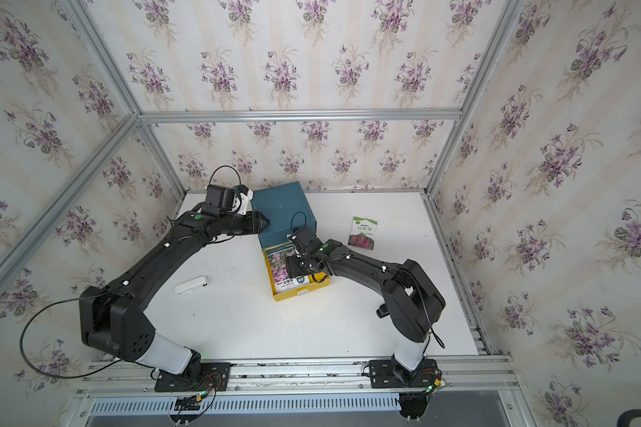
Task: Take the seed bags out of the drawer
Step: Pick up the seed packet from the drawer.
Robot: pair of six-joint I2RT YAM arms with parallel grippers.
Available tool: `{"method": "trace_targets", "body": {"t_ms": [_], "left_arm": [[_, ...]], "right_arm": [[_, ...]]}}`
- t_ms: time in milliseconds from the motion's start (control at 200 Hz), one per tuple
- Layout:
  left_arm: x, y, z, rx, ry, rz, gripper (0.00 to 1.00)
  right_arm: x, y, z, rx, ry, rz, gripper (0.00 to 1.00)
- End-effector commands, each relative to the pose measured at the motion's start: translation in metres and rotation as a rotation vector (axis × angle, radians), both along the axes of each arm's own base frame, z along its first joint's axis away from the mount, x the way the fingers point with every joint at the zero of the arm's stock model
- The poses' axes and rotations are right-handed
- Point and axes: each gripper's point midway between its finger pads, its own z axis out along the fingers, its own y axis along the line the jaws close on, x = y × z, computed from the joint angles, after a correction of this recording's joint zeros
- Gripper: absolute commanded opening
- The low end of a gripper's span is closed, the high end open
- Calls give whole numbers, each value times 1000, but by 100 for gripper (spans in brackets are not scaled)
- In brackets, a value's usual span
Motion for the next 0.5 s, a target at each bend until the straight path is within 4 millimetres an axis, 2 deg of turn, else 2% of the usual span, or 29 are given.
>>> {"method": "trace_targets", "body": {"t_ms": [0,340,495], "left_arm": [[-38,13,-43,109,200,-30,61],[-39,14,-42,113,199,-33,61],[-41,15,-44,114,204,-33,61]], "right_arm": [[6,7,2,28,-17,-7,65],[6,11,4,54,-14,-9,39],[6,12,1,56,-7,-10,34]]}}
